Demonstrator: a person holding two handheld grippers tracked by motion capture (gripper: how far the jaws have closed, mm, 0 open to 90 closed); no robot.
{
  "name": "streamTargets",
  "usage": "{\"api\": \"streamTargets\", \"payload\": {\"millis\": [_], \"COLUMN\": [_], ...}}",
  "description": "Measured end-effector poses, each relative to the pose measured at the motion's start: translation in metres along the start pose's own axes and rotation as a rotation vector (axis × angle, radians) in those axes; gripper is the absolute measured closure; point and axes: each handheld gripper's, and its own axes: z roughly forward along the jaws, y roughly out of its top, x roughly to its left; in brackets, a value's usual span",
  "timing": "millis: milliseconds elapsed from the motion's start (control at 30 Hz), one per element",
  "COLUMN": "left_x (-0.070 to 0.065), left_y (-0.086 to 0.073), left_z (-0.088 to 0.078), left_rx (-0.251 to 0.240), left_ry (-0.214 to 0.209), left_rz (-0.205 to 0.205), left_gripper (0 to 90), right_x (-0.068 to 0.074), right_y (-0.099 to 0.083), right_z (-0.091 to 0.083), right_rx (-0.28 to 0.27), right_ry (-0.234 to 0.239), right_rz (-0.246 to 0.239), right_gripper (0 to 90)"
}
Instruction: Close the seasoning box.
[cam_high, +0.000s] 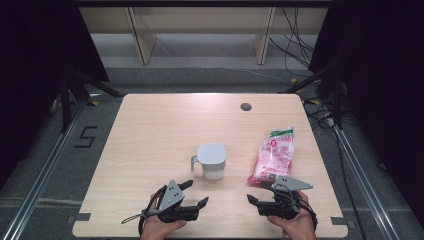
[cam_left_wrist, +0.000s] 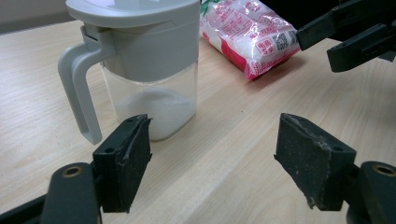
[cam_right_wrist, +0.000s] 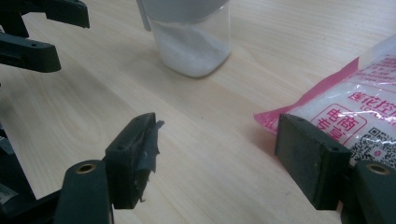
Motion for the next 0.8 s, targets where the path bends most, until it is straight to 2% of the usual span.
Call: {"api": "streamTargets", "payload": {"millis": [33,67,100,233,267,300,333,367,400,467,500,533,567,600,633,733,767,800], "left_x": [0.0006,0.0006,0.0009,0.0007,0.0018,0.0018,0.001,0.0014,0.0017,0.0015,0.0016,0.0018,0.004,0.0032,0.0036,0.004,0.004,0.0049], "left_y": [0.0001,-0.0004,-0.0006,-0.0012,-0.0009,-0.0009,-0.0017,-0.0023,-0.0024,-0.0023,-0.002,-0.002,-0.0014,-0.002,-0.0023,-0.0024,-0.0024,-0.0025], "left_z": [-0.0013,-0.0013,-0.0015,-0.0016,-0.0017,-0.0017,-0.0014,-0.0007,-0.0008,-0.0014,-0.0019,-0.002,-0.0023,-0.0024,-0.0021,-0.0033,-0.0033,-0.0037], "left_rx": [0.017,0.017,0.022,0.029,0.029,0.029,0.032,0.028,0.029,0.029,0.031,0.03,0.031,0.031,0.026,0.035,0.035,0.031], "left_ry": [-0.007,-0.006,-0.004,-0.008,-0.005,-0.005,-0.003,-0.007,-0.006,-0.003,0.001,0.0,-0.001,0.001,-0.005,0.006,0.006,0.01], "left_rz": [0.006,0.004,0.006,0.011,0.031,0.031,0.01,0.001,0.002,-0.001,0.0,-0.001,0.032,0.014,0.011,0.0,0.0,-0.006], "left_gripper": [25.6,25.5,25.5,25.5,25.5,25.5,25.5,25.5,25.5,25.5,25.5,25.5,25.5,25.5,25.5,25.5,25.5,25.5], "right_x": [0.0008,0.0006,0.0026,0.0035,0.0015,0.0007,0.0012,0.0007,0.0002,0.0008,-0.0002,-0.0001,-0.0002,-0.0001,0.001,-0.0002,0.002,0.0016], "right_y": [-0.001,-0.0016,-0.0024,-0.0036,-0.0044,-0.0042,-0.0049,-0.0052,-0.0055,-0.0062,-0.0063,-0.0066,-0.0068,-0.0069,-0.007,-0.0076,-0.008,-0.008], "right_z": [-0.0005,-0.0001,-0.0004,0.0,0.0022,0.0017,0.0011,0.001,0.001,0.0005,0.0008,0.0015,0.0015,0.0008,0.0016,0.0023,0.0015,0.0012], "right_rx": [0.012,0.003,0.019,0.029,0.016,0.027,0.028,0.029,0.032,0.035,0.037,0.036,0.038,0.027,0.034,0.037,0.047,0.048], "right_ry": [0.006,-0.01,0.002,-0.009,0.004,0.015,0.013,0.014,0.008,0.008,0.004,0.012,0.012,-0.019,0.003,-0.009,-0.01,-0.016], "right_rz": [0.009,-0.008,0.016,0.018,-0.009,-0.015,0.003,0.0,-0.004,0.017,-0.003,0.003,0.002,-0.011,0.01,-0.004,0.026,0.022], "right_gripper": [30.7,30.6,30.7,30.6,30.5,30.4,30.4,30.2,30.0,29.6,29.6,29.6,29.6,29.6,29.6,29.5,29.4,29.5]}}
